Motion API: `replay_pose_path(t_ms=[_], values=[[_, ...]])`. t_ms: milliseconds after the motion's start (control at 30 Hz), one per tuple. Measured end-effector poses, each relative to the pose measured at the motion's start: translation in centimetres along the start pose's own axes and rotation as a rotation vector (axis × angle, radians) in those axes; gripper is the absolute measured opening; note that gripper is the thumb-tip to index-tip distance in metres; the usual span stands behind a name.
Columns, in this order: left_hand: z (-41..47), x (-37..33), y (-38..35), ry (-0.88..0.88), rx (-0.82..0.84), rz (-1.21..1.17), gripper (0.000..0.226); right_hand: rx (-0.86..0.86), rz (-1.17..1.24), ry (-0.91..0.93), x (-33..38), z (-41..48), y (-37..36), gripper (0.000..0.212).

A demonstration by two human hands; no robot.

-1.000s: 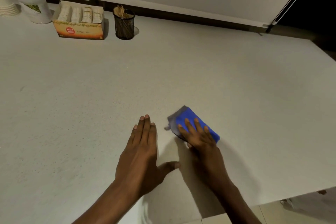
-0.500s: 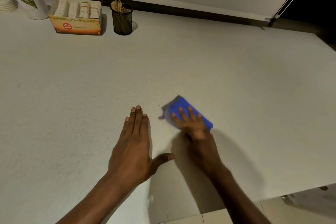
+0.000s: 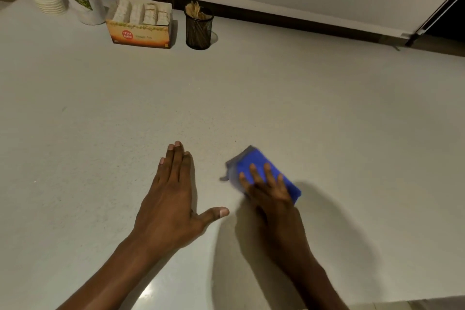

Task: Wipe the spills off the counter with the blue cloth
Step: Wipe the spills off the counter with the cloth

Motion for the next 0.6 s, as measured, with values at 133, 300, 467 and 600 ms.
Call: replay_pose_path(t_ms=[133, 300, 467, 600], values=[[-0.5, 2.1, 1.5, 0.069, -0.018, 0.012, 0.155, 0.053, 0.040, 0.052, -1.0, -2.1, 0.4, 0.067], [-1.1, 4.0, 2.9, 0.119, -0.061, 0.001, 0.153, -0.108, 0.010, -0.115, -3.6, 4.6, 2.6, 0.058], [-1.1, 4.5, 2.8, 0.102, -0.047, 0.037, 0.149, -0.036, -0.023, 0.069, 2.5, 8.0, -1.8, 0.065], [-1.1, 5.7, 3.5, 0.120, -0.074, 0.006, 0.154, 0.096, -0.033, 0.197, 5.9, 3.7, -4.6, 0.072]])
Point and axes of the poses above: each hand's wrist, its own z-axis towards the middle knuckle, its own y-axis out of the back of the hand, x = y × z, the point moved 3 cm from there along z, towards the middle knuckle, and after that the axes turned 2 degrees about -z, right-handed, at the moved point
